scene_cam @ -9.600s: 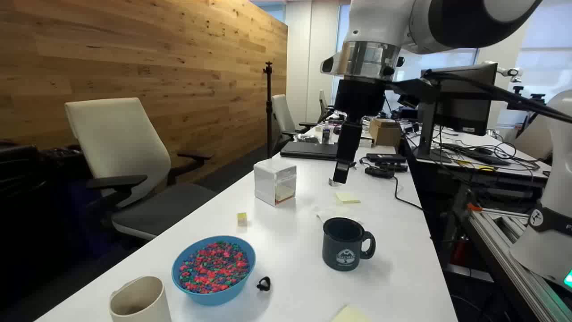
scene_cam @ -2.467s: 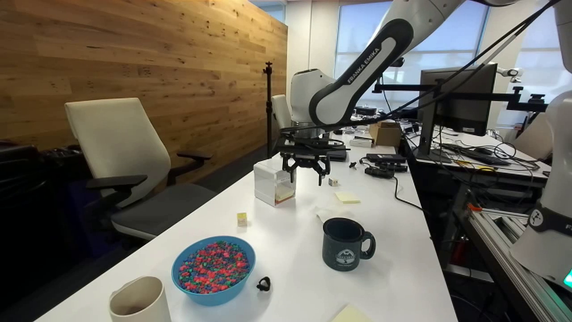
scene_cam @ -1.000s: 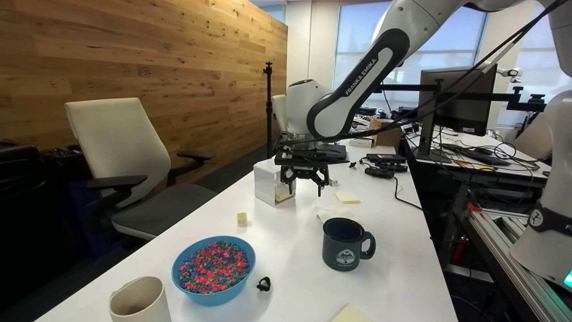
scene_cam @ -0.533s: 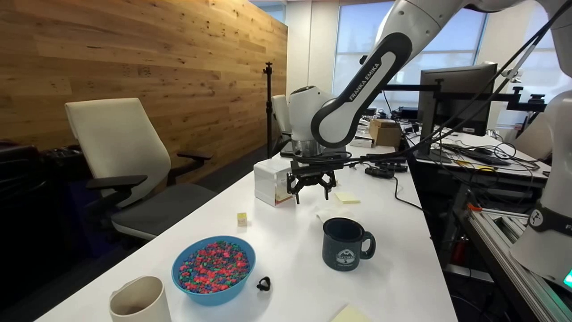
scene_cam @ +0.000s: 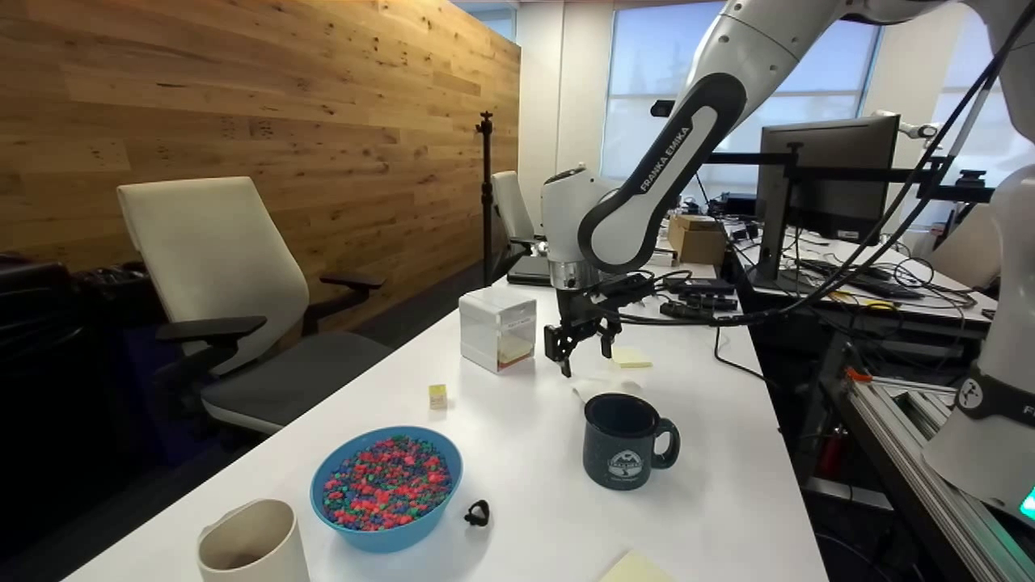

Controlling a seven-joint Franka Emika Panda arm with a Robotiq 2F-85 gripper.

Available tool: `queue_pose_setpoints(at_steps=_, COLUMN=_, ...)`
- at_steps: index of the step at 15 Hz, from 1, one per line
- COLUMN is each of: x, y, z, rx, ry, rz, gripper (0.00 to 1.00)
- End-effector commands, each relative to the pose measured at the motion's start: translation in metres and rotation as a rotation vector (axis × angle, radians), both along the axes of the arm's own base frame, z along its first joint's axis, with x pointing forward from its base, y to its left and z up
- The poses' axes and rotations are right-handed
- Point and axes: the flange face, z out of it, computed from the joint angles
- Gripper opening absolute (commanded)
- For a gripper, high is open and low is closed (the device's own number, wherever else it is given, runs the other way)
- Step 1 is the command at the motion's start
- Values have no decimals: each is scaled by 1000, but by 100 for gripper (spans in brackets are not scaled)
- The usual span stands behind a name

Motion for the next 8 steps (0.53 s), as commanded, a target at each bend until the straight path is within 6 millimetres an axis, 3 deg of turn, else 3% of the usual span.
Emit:
queue_pose_setpoints(at_steps=1, x=-17, y=-11, z=0, rx=40, ry=9, rz=162, gripper=100)
queue_pose_setpoints(at_steps=8, x=-28, y=-14, z=-16, rx=48, ry=16, rz=283, gripper=100)
